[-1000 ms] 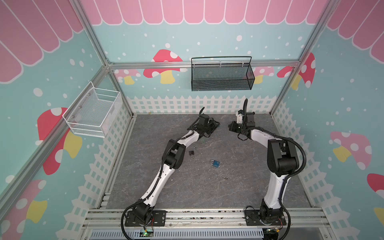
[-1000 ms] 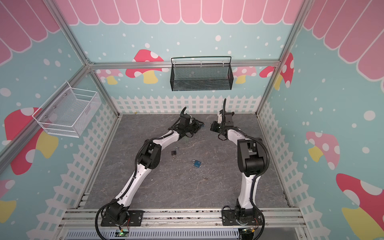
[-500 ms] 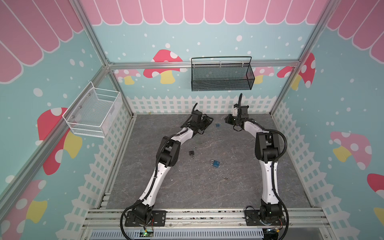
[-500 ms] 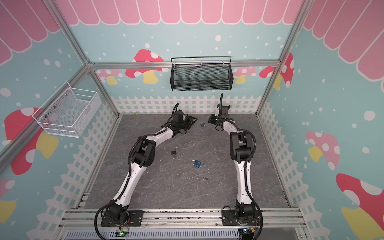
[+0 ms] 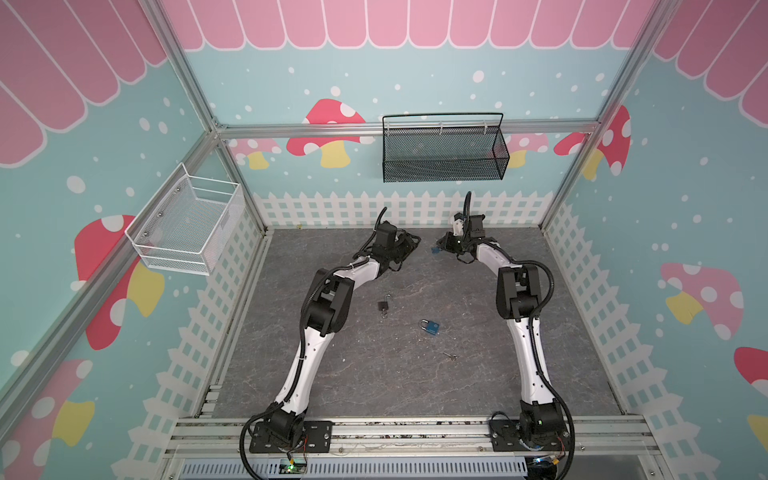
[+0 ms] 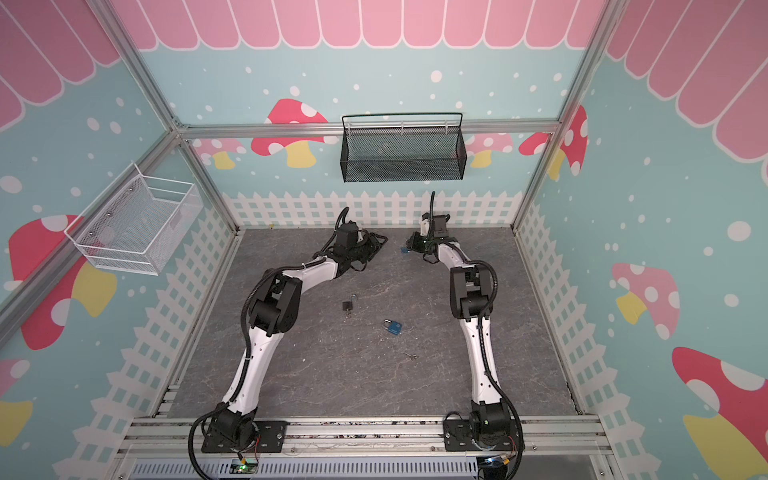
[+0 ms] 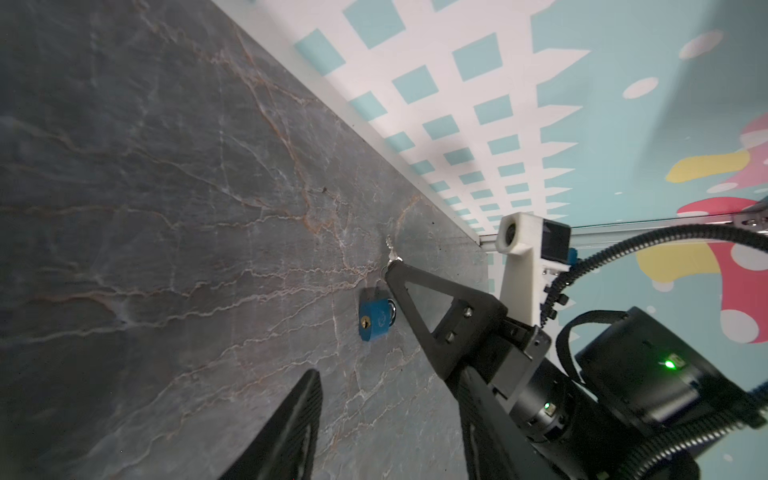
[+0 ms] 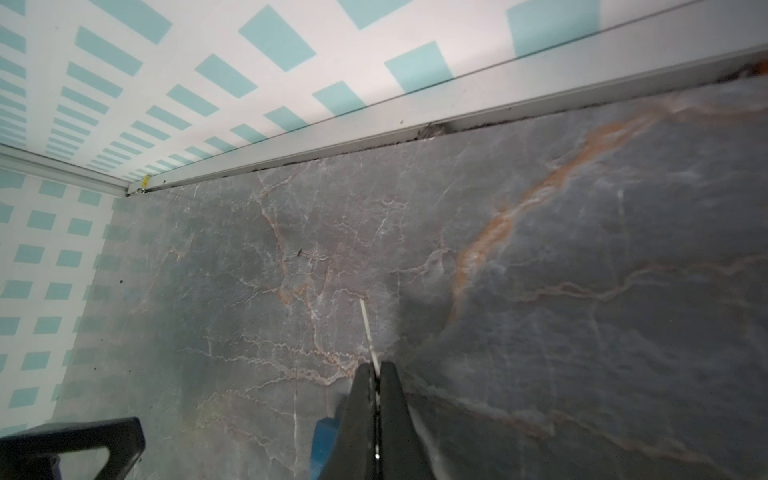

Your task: Unlock with the key

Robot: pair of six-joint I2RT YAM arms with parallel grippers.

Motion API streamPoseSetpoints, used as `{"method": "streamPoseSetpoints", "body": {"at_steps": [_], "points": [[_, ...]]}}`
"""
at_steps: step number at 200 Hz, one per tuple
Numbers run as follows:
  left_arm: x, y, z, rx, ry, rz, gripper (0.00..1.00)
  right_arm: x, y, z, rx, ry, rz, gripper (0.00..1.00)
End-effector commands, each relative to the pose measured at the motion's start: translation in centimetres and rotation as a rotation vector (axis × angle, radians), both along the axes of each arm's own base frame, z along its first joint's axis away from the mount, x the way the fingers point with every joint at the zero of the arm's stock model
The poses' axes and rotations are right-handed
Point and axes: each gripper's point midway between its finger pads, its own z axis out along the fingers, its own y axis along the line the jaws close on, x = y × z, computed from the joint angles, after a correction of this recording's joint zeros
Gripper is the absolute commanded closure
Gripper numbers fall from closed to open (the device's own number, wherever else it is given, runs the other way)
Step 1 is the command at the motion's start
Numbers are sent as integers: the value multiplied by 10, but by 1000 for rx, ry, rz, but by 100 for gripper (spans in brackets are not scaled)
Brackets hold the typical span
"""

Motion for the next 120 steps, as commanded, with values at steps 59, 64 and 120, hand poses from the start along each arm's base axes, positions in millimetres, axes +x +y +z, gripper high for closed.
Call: {"method": "streamPoseSetpoints", "body": {"at_steps": [59,64,120], "points": [[-27,9,12,46,11,-29,46,-78,29,-21,9,120,113,100],[-31,8,12,55,17,-34,46,-84,31,-22,11,120,121,100],[-86,21,11,194,51,-57,46,-151,61,-25,23,154,249,100]]}}
